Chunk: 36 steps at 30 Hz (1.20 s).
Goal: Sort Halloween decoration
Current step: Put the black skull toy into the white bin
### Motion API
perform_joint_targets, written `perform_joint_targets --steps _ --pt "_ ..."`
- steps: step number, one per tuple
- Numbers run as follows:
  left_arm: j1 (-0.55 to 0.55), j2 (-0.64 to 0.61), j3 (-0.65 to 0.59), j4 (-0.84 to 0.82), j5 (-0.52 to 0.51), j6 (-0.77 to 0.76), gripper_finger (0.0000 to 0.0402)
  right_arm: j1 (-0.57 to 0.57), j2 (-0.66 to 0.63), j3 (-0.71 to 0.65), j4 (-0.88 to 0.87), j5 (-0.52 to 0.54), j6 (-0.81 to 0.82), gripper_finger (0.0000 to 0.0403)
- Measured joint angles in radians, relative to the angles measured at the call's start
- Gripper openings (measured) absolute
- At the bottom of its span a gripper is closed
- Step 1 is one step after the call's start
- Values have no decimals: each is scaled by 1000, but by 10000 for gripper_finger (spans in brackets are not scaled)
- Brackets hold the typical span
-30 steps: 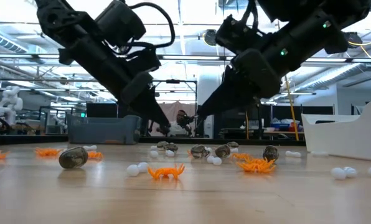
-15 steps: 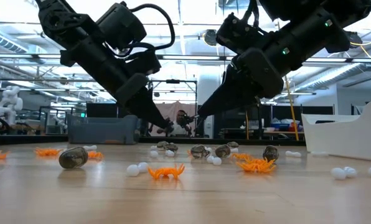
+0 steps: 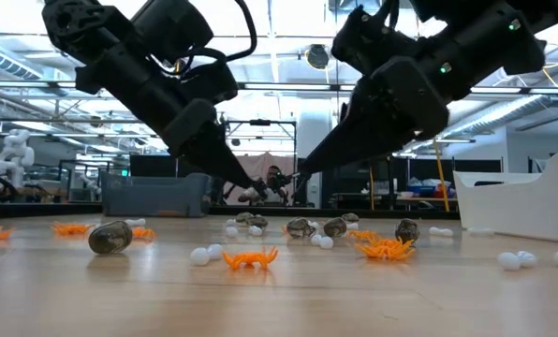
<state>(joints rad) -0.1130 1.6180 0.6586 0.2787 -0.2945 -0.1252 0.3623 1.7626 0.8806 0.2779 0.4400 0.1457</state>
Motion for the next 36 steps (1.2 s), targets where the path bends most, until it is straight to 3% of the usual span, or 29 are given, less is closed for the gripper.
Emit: perform_joint_targets --steps 8,26,36 --pt "3 0 0 87 17 65 196 28 0 0 -40 -5 -36 208" --pt "60 0 -27 105 82 93 196 33 0 0 6 -4 6 208" --pt "100 114 -29 147 84 109 196 39 2 0 9 0 2 208"
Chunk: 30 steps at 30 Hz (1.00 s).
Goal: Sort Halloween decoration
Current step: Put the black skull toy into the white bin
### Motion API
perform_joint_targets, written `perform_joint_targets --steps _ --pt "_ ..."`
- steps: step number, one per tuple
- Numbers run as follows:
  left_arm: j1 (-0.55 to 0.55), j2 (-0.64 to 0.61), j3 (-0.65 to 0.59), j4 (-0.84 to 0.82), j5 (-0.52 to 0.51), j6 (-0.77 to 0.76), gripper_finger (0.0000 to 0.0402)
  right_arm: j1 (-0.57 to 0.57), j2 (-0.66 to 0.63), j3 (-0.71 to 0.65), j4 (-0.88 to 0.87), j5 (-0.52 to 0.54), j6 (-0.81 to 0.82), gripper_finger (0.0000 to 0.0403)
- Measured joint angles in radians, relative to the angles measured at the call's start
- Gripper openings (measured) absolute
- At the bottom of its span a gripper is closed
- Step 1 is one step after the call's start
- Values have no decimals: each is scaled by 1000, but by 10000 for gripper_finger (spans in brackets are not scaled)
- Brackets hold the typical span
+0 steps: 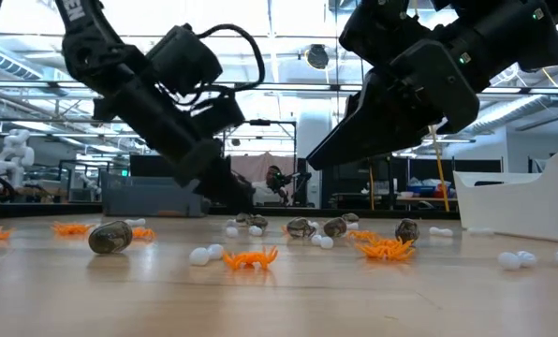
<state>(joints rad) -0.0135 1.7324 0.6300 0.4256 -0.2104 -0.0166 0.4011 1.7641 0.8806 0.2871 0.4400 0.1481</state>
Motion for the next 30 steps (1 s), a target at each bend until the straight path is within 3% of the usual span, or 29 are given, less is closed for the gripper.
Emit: perform_joint_targets --steps 18,30 --pt "59 35 1 -23 62 -52 195 0 0 0 -4 1 -15 208" --pt "-35 -79 2 -94 29 -29 195 -1 0 -4 -25 1 -15 208"
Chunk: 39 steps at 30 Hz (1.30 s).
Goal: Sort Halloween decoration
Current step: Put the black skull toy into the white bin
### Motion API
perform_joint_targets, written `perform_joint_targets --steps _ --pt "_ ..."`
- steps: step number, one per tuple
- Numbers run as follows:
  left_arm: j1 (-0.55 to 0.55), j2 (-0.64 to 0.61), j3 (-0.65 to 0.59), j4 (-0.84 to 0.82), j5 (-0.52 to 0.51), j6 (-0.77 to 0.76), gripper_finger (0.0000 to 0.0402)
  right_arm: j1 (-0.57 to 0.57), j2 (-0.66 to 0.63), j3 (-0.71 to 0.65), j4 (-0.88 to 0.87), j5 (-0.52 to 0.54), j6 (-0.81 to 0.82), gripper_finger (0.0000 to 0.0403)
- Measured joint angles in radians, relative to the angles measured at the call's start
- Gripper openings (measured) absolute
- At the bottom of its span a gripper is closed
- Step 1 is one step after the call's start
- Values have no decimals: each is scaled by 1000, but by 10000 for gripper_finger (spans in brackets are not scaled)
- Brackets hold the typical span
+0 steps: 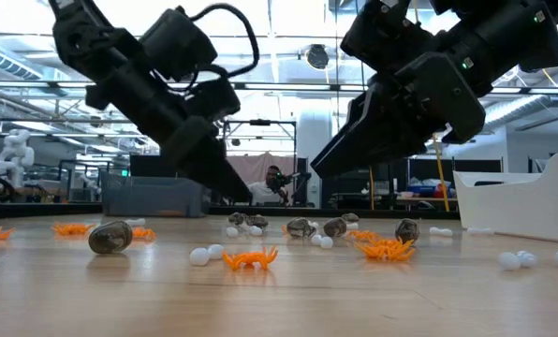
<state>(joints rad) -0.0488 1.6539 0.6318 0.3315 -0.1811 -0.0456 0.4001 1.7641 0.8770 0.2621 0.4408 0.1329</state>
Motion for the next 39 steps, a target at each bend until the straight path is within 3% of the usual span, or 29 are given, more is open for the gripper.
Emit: perform_joint_targets --steps 4,16,34,39 --pt "-2 -8 0 -79 -65 49 195 -6 0 -22 15 1 2 208" --pt "37 39 0 -38 19 113 195 -11 0 -34 33 3 5 208" --pt "40 124 1 74 21 159 195 -12 0 -34 56 0 12 208" --pt "40 126 1 67 15 157 163 -12 0 -34 52 0 12 208"
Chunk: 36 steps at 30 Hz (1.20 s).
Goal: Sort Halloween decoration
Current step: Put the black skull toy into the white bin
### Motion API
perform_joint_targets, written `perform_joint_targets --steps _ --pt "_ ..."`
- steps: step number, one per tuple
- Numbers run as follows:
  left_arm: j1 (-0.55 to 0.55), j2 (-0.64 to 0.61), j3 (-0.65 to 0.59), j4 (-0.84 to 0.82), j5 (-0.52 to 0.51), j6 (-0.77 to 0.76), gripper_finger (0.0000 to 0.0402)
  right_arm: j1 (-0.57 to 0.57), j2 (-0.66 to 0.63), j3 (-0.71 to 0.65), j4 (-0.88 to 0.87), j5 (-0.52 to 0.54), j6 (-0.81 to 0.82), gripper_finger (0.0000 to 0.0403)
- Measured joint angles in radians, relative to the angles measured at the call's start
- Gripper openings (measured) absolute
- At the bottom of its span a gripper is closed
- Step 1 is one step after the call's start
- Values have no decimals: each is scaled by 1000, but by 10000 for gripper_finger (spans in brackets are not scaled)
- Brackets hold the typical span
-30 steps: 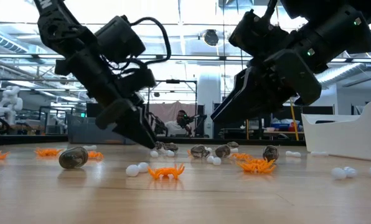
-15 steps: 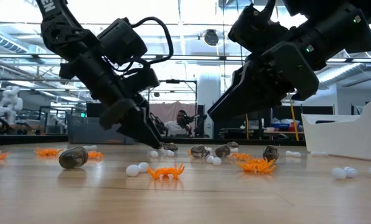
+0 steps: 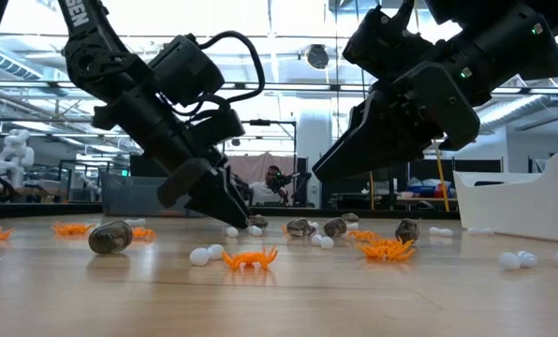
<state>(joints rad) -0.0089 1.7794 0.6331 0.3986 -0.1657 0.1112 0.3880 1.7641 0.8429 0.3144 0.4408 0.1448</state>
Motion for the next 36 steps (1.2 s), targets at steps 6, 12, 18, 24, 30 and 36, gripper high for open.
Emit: perform_joint_targets --steps 6,12,18,24,30,36 --pt "-1 1 0 -6 2 0 89 0 0 0 2 0 0 208" --pt "2 2 1 -6 -18 0 52 0 0 0 2 0 1 208" --pt "-1 -7 -1 33 -6 -27 47 0 0 0 2 0 4 208" --pt "-13 -55 5 30 8 -44 45 0 0 0 0 -1 4 208" --pt "-13 -109 6 18 7 -181 46 0 0 0 -5 -1 8 208" --pt "-42 -117 6 -53 7 -196 83 0 0 0 -6 -1 8 208"
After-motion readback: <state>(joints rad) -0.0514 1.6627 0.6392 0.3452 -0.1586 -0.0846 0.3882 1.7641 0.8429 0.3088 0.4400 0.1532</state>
